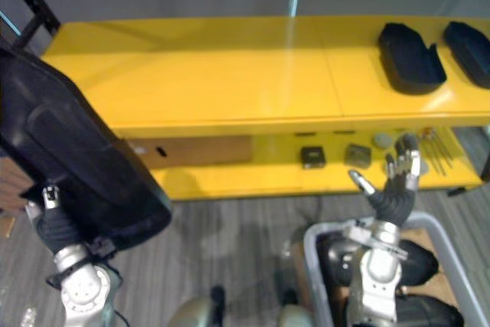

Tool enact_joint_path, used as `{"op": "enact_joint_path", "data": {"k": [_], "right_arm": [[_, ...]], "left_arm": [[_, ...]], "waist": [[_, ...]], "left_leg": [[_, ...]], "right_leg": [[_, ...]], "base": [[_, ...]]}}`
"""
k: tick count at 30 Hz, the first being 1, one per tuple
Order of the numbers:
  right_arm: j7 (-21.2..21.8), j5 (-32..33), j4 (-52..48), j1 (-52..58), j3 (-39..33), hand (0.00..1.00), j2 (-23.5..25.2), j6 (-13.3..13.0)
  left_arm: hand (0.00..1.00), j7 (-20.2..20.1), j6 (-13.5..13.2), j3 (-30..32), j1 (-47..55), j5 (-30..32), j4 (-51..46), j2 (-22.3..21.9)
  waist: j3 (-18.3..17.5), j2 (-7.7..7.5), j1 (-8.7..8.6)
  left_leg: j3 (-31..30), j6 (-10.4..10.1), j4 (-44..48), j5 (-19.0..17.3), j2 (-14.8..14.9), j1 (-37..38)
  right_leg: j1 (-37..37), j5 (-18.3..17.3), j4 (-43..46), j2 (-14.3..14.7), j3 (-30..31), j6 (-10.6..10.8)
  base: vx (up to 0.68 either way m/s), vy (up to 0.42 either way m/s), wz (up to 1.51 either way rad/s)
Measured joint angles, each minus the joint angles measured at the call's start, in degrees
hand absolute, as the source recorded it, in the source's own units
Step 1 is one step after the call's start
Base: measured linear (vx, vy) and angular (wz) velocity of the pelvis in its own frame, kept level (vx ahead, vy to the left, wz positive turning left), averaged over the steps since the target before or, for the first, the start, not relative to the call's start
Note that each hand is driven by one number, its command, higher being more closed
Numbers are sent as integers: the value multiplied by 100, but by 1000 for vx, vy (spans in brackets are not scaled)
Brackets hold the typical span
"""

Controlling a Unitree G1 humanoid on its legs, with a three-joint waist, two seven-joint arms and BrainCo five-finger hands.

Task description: Walk over and take plastic housings, then place them on the shelf

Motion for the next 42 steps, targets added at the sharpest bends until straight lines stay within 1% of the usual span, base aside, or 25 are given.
{"op": "enact_joint_path", "data": {"k": [4,11,13,16,18,19,21,22,23,24,25,26,27,28,30,31,32,33,34,35,36,37,38,40,42], "right_arm": [[-15,2,15,3,32,0,0,-1],[-37,1,56,-6,36,0,21,4],[15,3,56,-36,46,0,44,9],[91,1,74,-59,49,0,41,38],[96,1,116,-54,39,0,29,127],[43,1,128,-50,33,0,11,236],[-45,10,132,-41,20,0,12,263],[-133,7,145,18,4,0,13,275],[-187,0,178,79,5,0,22,289],[-215,1,178,136,16,0,42,294],[-274,2,178,269,28,0,91,296],[-277,0,186,303,26,0,108,296],[-265,-4,246,322,32,0,143,295],[-251,-11,318,331,32,0,166,296],[-233,-14,339,349,14,0,170,292],[-186,-16,339,359,-25,0,168,279],[-141,-16,338,376,-54,0,167,265],[-91,-14,337,433,-117,0,143,235],[-51,-12,340,504,-201,0,92,237],[-47,-21,338,562,-250,0,43,236],[-54,-37,338,579,-255,0,-9,236],[-146,-101,332,540,-254,0,-160,241],[-158,-132,324,503,-263,0,-219,242],[-284,-169,320,246,-408,0,-421,251],[-355,-151,301,127,-553,0,-504,251]], "left_arm": [[100,-88,-291,7,-18,150,-291,6],[100,-111,-302,-2,-116,212,-364,95],[100,-108,-302,33,-40,202,-364,97],[100,-108,-303,68,69,204,-364,84],[100,-111,-303,64,84,212,-364,35],[100,-128,-303,57,62,210,-365,-16],[100,-208,-303,60,27,201,-372,-64],[100,-304,-301,50,5,210,-373,-128],[100,-333,-294,46,19,213,-370,-153],[100,-335,-286,51,35,211,-370,-129],[100,-359,-278,88,43,211,-373,-66],[100,-370,-272,111,39,209,-391,-47],[100,-379,-269,138,36,198,-430,19],[100,-379,-260,161,6,160,-425,91],[100,-373,-217,202,-99,144,-367,179],[100,-355,-156,193,-130,82,-351,219],[100,-339,-136,184,-113,12,-345,249],[100,-309,-122,135,-99,-19,-333,305],[100,-292,-122,22,-87,-19,-283,287],[100,-283,-125,-82,-58,-19,-257,275],[100,-282,-129,-126,-34,-20,-256,264],[100,-279,-133,-173,-36,-21,-256,265],[100,-277,-133,-180,-54,-21,-257,264],[100,-261,-132,-230,-189,-15,-251,251],[100,-240,-131,-278,-348,-15,-249,251]], "waist": [[-266,60,-49],[-409,63,-56],[-459,35,-12],[-495,81,-27],[-513,113,-69],[-522,133,-88],[-510,130,-100],[-465,95,-132],[-401,125,-164],[-397,124,-157],[-392,113,-173],[-375,90,-203],[-309,122,-190],[-313,111,-188],[-295,118,-189],[-278,90,-192],[-275,64,-190],[-239,-1,-194],[-224,14,-230],[-245,80,-230],[-268,129,-230],[-318,230,-213],[-353,293,-212],[-339,355,-251],[-329,338,-260]], "left_leg": [[1,-3,2,32,-5,-3],[47,0,-19,32,-27,167],[192,10,-34,22,-14,221],[317,22,-12,5,4,218],[311,23,18,5,8,212],[284,26,97,-15,6,177],[248,72,328,-138,-27,93],[150,143,458,-252,-87,106],[105,161,597,-358,-54,119],[97,175,615,-372,-62,137],[-5,200,626,-381,-112,164],[-28,249,616,-364,-113,221],[-34,306,611,-376,-63,253],[-87,310,617,-384,-15,220],[-186,301,615,-392,53,141],[-201,262,621,-413,59,127],[-201,205,651,-447,52,124],[-247,101,837,-591,23,100],[-389,-5,1006,-759,56,120],[-451,-69,1007,-810,111,136],[-480,-95,995,-825,171,126],[-493,-165,951,-839,318,17],[-502,-219,910,-806,350,-21],[-504,-385,596,-649,415,-18],[-492,-402,349,-555,416,101]], "right_leg": [[19,124,-81,7,7,-45],[186,221,-159,-10,33,-31],[189,223,-256,-7,168,-29],[185,240,-405,-4,197,1],[162,222,-401,1,196,-25],[125,167,-305,3,176,-43],[-10,-38,59,-25,147,-45],[-107,-222,521,-103,109,-23],[-389,-340,1384,-130,89,-184],[-538,-340,1727,-164,83,-226],[-733,-283,2248,-194,79,-408],[-812,-235,2395,-190,74,-485],[-919,-352,2539,-176,120,-641],[-917,-592,2230,-70,163,-540],[-1042,-615,1771,42,168,-418],[-1077,-521,1386,45,181,-296],[-1039,-473,1180,39,184,-256],[-924,-353,874,30,219,-190],[-827,-158,959,54,151,-4],[-843,-182,1071,110,117,6],[-864,-233,1096,160,66,-44],[-971,-281,1104,285,-19,-149],[-1026,-279,1119,319,-30,-149],[-1095,-269,1132,344,-145,-180],[-1061,-257,1096,345,-151,-199]], "base": [[16,20,0],[-10,29,-3],[-38,2,-32],[-42,-18,-26],[-32,-16,-7],[-37,-1,6],[-26,21,14],[-36,31,20],[-56,34,20],[-65,42,28],[-34,47,28],[32,55,21],[53,29,6],[59,19,3],[33,-27,19],[58,-74,18],[91,-132,18],[131,-206,29],[178,-238,40],[181,-203,34],[219,-183,15],[178,-141,9],[224,-156,8],[252,-132,17],[178,-45,16]]}}
